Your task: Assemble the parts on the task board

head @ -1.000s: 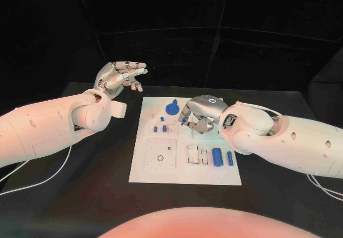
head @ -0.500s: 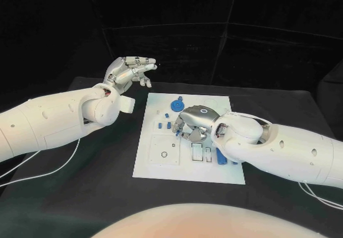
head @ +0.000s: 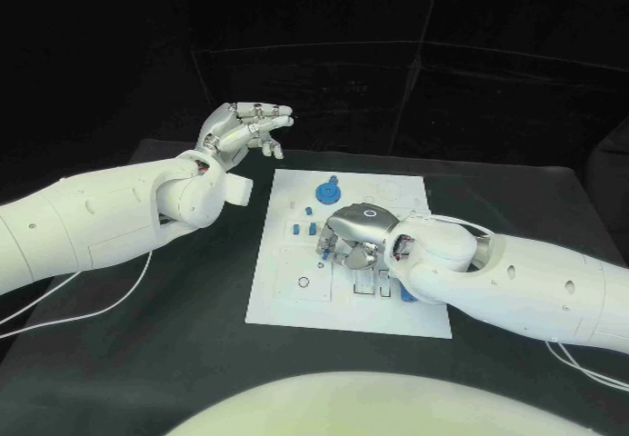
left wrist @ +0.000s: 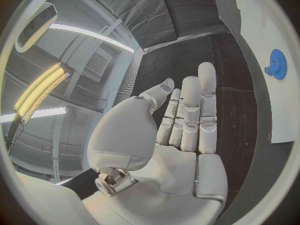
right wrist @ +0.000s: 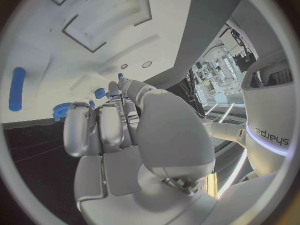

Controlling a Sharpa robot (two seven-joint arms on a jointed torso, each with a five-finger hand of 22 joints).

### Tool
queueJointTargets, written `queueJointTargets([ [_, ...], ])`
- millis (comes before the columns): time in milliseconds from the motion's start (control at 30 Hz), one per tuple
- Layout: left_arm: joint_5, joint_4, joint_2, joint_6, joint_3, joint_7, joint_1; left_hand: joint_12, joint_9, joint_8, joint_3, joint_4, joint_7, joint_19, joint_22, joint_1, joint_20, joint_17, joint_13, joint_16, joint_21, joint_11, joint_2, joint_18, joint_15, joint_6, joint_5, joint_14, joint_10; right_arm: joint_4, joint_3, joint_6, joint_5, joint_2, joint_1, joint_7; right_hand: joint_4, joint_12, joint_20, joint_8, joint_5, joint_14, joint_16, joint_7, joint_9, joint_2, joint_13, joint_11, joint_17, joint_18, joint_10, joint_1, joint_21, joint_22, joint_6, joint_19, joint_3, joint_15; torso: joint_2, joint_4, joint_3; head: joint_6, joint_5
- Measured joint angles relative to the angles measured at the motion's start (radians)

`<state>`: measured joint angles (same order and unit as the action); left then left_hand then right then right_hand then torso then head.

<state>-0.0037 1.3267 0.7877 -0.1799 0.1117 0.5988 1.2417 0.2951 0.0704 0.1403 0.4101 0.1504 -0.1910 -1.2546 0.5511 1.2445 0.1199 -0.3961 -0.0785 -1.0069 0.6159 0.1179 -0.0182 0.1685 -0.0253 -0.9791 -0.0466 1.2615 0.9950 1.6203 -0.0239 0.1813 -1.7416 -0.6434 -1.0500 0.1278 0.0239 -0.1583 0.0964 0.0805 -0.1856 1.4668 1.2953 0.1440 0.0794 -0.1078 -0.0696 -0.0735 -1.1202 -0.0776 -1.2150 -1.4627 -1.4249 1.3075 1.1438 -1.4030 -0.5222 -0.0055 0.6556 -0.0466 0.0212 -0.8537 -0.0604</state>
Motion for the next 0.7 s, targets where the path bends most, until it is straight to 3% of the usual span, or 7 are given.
queueJointTargets([
  [700,0.000,-0.003,-0.003,0.006,0.000,-0.003,0.000,0.000,0.000,0.000,0.000,0.000,0.000,0.000,-0.001,0.000,0.000,0.000,0.000,0.000,0.000,0.000,0.000,0.000,0.000,0.000,0.000,0.000,0.000,-0.022,-0.002,-0.016,-0.017,0.028,0.014,-0.002,0.002,0.000,0.000,0.000,0.000,0.000,0.000,-0.001,0.000,-0.001,-0.001,0.000,0.000,0.000,0.000,0.001,-0.004,0.000,-0.001,0.000,-0.002,0.000,0.000,-0.0011,0.0012,-0.007,-0.003],
])
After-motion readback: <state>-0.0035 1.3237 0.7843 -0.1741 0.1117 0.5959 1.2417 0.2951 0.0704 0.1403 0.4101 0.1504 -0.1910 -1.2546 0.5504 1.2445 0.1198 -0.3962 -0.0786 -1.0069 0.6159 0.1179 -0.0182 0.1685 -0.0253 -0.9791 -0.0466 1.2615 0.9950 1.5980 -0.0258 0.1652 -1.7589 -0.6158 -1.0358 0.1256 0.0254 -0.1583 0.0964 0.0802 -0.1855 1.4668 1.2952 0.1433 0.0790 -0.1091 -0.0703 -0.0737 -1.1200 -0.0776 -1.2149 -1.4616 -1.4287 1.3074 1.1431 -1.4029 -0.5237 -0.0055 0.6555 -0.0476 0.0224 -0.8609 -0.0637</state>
